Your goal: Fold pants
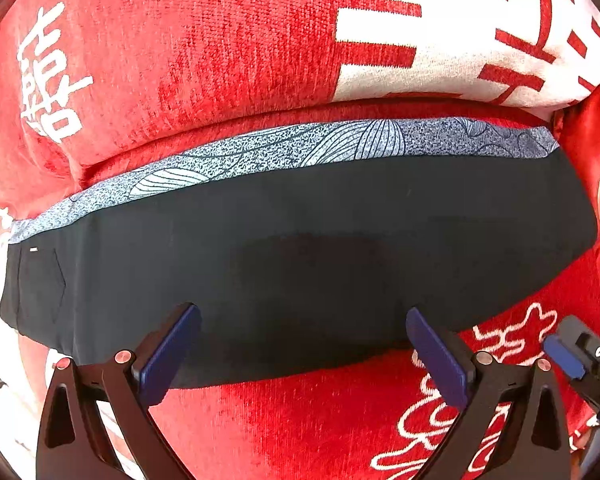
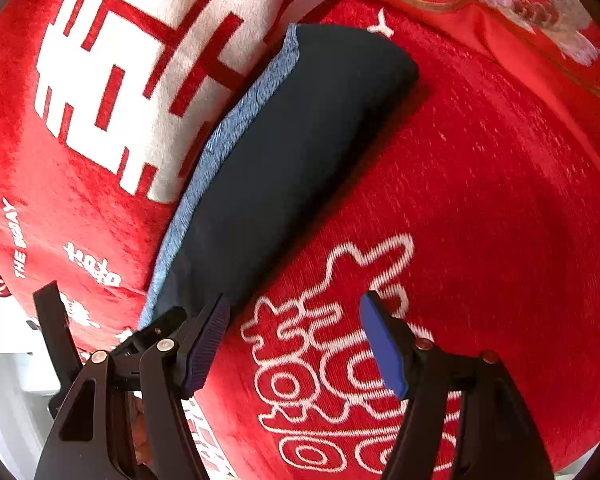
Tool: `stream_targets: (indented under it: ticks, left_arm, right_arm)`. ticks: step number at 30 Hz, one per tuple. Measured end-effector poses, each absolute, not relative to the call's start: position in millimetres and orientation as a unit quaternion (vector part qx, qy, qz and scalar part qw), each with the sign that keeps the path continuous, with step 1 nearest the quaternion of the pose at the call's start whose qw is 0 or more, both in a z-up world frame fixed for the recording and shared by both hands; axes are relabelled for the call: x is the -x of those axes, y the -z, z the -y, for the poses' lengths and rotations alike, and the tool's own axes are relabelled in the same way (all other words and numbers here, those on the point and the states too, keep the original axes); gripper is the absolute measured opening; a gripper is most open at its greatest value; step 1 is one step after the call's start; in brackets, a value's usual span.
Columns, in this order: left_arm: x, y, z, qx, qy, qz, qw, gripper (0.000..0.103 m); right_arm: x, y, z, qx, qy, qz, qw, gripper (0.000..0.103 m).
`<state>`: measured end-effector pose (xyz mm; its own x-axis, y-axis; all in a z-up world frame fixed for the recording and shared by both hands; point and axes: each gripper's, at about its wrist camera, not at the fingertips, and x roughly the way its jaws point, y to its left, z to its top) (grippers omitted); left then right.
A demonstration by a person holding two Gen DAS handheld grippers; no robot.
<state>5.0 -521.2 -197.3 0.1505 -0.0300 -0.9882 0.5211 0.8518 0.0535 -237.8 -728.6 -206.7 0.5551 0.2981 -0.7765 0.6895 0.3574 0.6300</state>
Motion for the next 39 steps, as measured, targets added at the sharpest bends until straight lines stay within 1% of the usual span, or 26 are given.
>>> stream_targets:
  ticks: [4,6,7,11,15,19,22,26,30,33,34,35,36,37,38,39]
  left_arm:
    - [-10.5,201.7,526.5,-0.200,0.182,-0.627,0.731,0.103]
    - [-11.4,204.3,532.3,-0.202,0.178,-0.629,0.729,0.103]
    - [-6.6,218.7,531.1,-0.202,0.177,-0.629,0.729,0.103]
    - [-13.3,229.2,518.1,-0.205,0.175,-0.631,0.728,0.103]
    - [-14.7,237.7,520.5,-0.204,0.174,-0.630,0.729,0.103]
    - [-20.8,224.6,522.1,-0.192,0.184,-0.619,0.739,0.103]
    - [-27.0,235.3,529.5,-0.197,0.186,-0.620,0.737,0.103]
    - [-29.0,259.0,535.0,-0.206,0.182,-0.628,0.728,0.103]
    - [-29.8,263.8,534.1,-0.200,0.185,-0.624,0.733,0.103]
    - [-34.8,262.4,536.0,-0.205,0.186,-0.624,0.731,0.103]
    - [-35.7,258.7,536.3,-0.209,0.187,-0.619,0.733,0.103]
    - [-35.9,253.0,537.3,-0.210,0.189,-0.612,0.739,0.103]
    - [-36.1,247.1,537.8,-0.209,0.194,-0.603,0.745,0.098]
    - [-36.4,240.0,538.8,-0.207,0.201,-0.593,0.752,0.089]
    - [-37.0,236.7,539.7,-0.207,0.207,-0.590,0.753,0.085]
    - [-37.8,235.1,540.2,-0.207,0.211,-0.588,0.753,0.082]
  right_arm:
    - [233.7,218.1,739.8,-0.580,0.133,-0.426,0.681,0.072]
    - [229.0,220.2,742.0,-0.576,0.132,-0.423,0.687,0.072]
    - [228.1,221.2,742.8,-0.574,0.132,-0.421,0.689,0.072]
    - [225.9,227.2,744.6,-0.587,0.128,-0.414,0.684,0.072]
    - [228.6,234.6,746.1,-0.601,0.127,-0.403,0.678,0.072]
    - [238.2,243.9,750.3,-0.631,0.121,-0.367,0.672,0.072]
    - [241.8,250.4,755.2,-0.643,0.123,-0.337,0.676,0.072]
    - [233.5,253.0,758.9,-0.638,0.121,-0.304,0.697,0.071]
    - [210.1,251.8,759.4,-0.614,0.112,-0.297,0.723,0.072]
    - [193.4,253.8,762.9,-0.618,0.107,-0.298,0.720,0.072]
    - [189.3,254.6,764.9,-0.624,0.106,-0.300,0.714,0.070]
    - [187.0,255.5,767.0,-0.628,0.108,-0.305,0.708,0.065]
    - [184.8,256.9,768.8,-0.628,0.116,-0.318,0.700,0.047]
    - [184.1,257.9,769.9,-0.625,0.124,-0.331,0.696,0.020]
    - [184.5,258.2,770.9,-0.623,0.127,-0.338,0.694,0.017]
    - [185.8,256.2,771.0,-0.622,0.127,-0.342,0.693,0.016]
